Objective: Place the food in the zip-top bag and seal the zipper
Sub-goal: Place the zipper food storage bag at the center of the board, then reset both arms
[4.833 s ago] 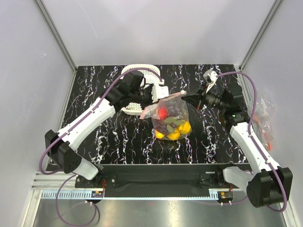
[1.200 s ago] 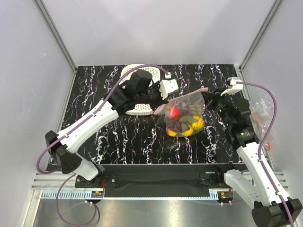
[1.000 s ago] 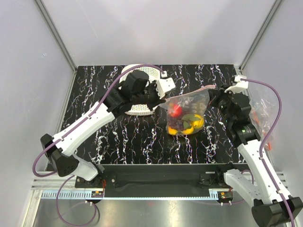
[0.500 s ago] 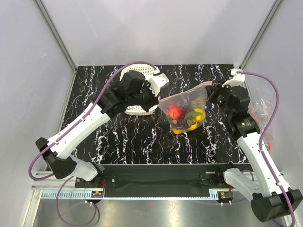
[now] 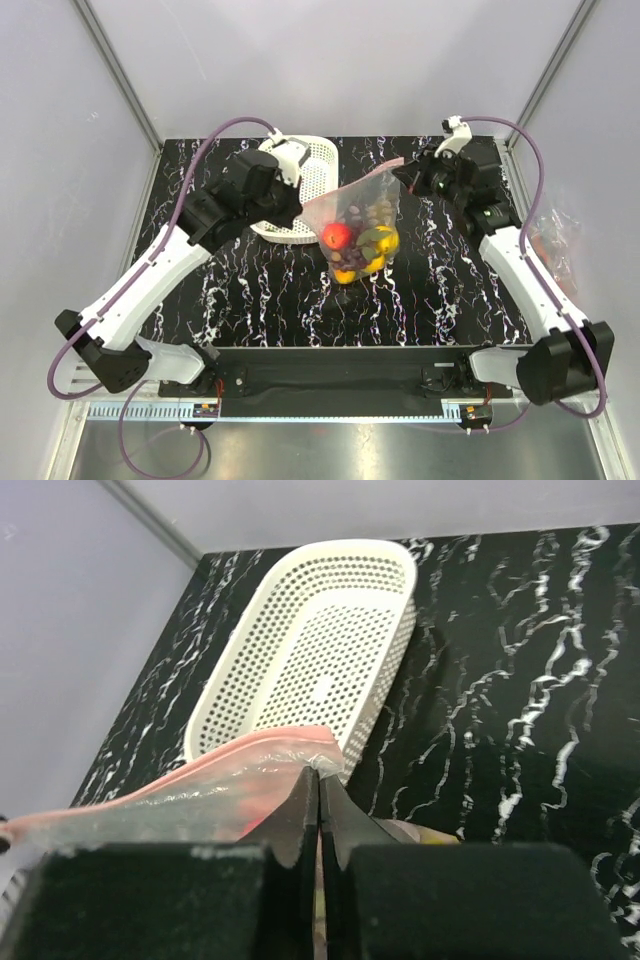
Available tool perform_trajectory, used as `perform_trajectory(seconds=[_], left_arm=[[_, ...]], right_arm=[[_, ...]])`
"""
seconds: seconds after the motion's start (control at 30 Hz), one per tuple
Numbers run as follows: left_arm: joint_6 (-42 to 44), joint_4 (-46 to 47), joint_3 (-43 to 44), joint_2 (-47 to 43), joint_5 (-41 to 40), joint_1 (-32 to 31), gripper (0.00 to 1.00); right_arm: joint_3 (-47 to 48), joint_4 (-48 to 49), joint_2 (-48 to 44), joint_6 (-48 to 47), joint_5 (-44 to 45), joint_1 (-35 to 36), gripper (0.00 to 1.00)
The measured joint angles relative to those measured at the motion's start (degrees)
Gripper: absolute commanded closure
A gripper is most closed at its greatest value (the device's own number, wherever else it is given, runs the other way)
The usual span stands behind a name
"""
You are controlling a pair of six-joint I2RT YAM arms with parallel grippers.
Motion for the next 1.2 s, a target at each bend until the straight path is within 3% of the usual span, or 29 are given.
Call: perform_trajectory(seconds=[0.07, 0.1, 0.13, 0.17, 0.23, 0.27, 0.33, 0.43, 0.7, 1.0, 1.2], left_arm=[[-1.14, -0.11, 0.00, -0.57, -1.68, 1.79, 1.00], [-1.55, -0.39, -0.02, -0.72, -2.54, 2.47, 0.91], [-1.77, -0.87, -0.02, -0.83, -3.32, 3.02, 0.77], [-1.73, -1.31, -0.02, -0.92, -4.09, 3.43, 0.60], [-2.27, -1.55, -0.50, -1.51, -5.66, 3.91, 0.53], [-2.54, -1.46, -0.94, -2.10, -6.14, 3.93, 0.43], [-2.60, -0.98, -2.19, -4.26, -6.97, 3.91, 0.16], [-3.28, 0.52, -4.33, -9.40, -8.13, 3.91, 0.03], [-4.33, 3.56, -10.21, -25.68, -8.83, 3.93, 0.01], [-6.84, 6.38, -31.43, -43.25, -3.63, 3.91, 0.01], [-9.33, 8.59, -40.61, -49.09, -1.99, 3.93, 0.01]], right_arm=[[1.70, 0.15, 2.60, 0.85, -2.29, 0.66, 0.81], [2.58, 0.42, 3.76, 1.20, -2.78, 0.98, 0.54], [3.54, 0.37, 4.83, 1.53, -3.04, 1.25, 0.42], [4.31, 0.48, 5.55, 1.66, -3.30, 1.40, 0.31], [5.97, 0.37, 6.45, 1.77, -3.32, 1.53, 0.16], [6.27, 0.37, 6.45, 1.88, -3.26, 1.55, 0.13], [6.80, 0.17, 5.60, 1.57, -2.75, 1.57, 0.09], [6.84, -1.27, 3.26, 1.29, -1.62, 1.62, 0.08], [6.75, -11.10, -10.47, 0.94, 4.17, 1.70, 0.05], [-3.04, -21.64, -30.99, 1.57, 9.11, 1.70, 0.05], [-11.50, -28.00, -42.69, 3.32, 11.93, 1.73, 0.05]])
